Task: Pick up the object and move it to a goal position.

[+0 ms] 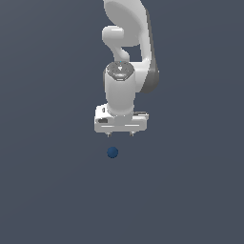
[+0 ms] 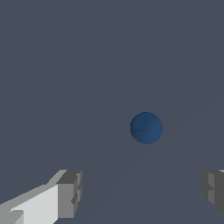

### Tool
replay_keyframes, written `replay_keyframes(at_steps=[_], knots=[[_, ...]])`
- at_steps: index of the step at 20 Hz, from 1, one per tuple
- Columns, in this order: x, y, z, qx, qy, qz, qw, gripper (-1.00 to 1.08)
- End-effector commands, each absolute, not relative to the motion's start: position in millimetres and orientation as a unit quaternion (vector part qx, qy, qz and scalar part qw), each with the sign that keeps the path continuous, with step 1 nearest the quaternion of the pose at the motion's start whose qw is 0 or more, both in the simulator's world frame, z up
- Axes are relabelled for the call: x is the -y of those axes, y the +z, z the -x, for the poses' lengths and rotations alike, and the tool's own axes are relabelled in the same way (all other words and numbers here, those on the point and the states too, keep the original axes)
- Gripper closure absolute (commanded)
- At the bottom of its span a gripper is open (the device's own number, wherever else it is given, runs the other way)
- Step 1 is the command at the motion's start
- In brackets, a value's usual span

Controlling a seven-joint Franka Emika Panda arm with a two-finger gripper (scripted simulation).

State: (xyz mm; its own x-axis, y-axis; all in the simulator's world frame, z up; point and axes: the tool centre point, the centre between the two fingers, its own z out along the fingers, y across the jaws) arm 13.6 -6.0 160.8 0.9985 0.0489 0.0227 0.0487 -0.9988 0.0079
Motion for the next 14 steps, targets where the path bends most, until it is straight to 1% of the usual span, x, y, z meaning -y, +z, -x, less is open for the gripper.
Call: replay_keyframes(at_steps=[1,8,14], knots=[[13,148,-18,-0.04,0.009,-0.999,0.004,-0.92],[33,108,-31,-0.09,0.003,-0.996,0.002,-0.92],[44,87,-36,-0.115,0.001,-0.993,0.001,-0.92]])
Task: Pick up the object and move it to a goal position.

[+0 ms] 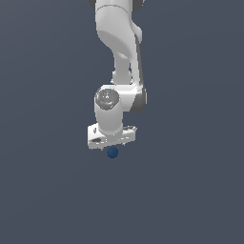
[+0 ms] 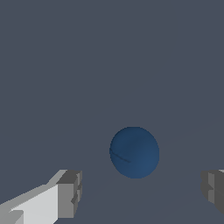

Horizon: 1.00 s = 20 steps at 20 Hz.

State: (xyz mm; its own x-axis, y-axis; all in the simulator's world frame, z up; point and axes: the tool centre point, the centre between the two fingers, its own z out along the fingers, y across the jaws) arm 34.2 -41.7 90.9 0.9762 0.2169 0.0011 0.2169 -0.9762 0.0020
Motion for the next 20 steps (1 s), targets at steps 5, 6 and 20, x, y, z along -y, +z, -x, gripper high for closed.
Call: replay_keyframes(at_steps=[5,6,20], knots=[[46,81,-37,-0.122,0.0,-0.993,0.0,-0.92],[46,82,-36,-0.12,0.0,-0.993,0.0,-0.92],[46,32,-36,-0.121,0.0,-0.993,0.0,-0.92]])
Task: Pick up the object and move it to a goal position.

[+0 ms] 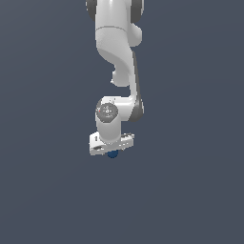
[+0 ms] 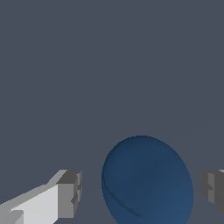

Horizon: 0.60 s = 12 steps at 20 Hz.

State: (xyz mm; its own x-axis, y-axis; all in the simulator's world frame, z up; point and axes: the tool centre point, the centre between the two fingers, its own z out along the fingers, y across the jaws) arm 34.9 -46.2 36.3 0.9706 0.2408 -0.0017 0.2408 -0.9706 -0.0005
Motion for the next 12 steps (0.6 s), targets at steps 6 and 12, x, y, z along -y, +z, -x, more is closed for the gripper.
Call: replay_keyframes(at_steps=[6,12], knots=[[46.5,31.0,-36.5,0.121,0.0,0.993,0.0,1.08],[46.5,31.0,-36.5,0.121,0.0,0.993,0.0,1.08]])
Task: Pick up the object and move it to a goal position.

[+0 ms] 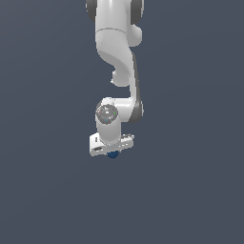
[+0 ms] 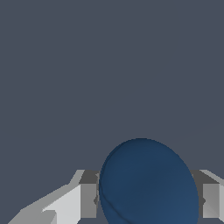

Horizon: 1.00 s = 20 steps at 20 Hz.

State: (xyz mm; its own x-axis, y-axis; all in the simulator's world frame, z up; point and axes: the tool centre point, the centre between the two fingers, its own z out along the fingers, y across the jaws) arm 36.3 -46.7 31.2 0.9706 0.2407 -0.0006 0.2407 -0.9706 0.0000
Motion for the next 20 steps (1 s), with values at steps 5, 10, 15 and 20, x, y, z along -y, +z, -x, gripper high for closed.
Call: replay_keyframes(at_steps=[5,10,15,20], knots=[[45,33,-36,-0.121,0.0,-0.993,0.0,1.08],[38,45,-31,-0.121,0.0,-0.993,0.0,1.08],[24,67,-22,-0.121,0.0,-0.993,0.0,1.08],[2,101,-8,-0.122,0.0,-0.993,0.0,1.08]])
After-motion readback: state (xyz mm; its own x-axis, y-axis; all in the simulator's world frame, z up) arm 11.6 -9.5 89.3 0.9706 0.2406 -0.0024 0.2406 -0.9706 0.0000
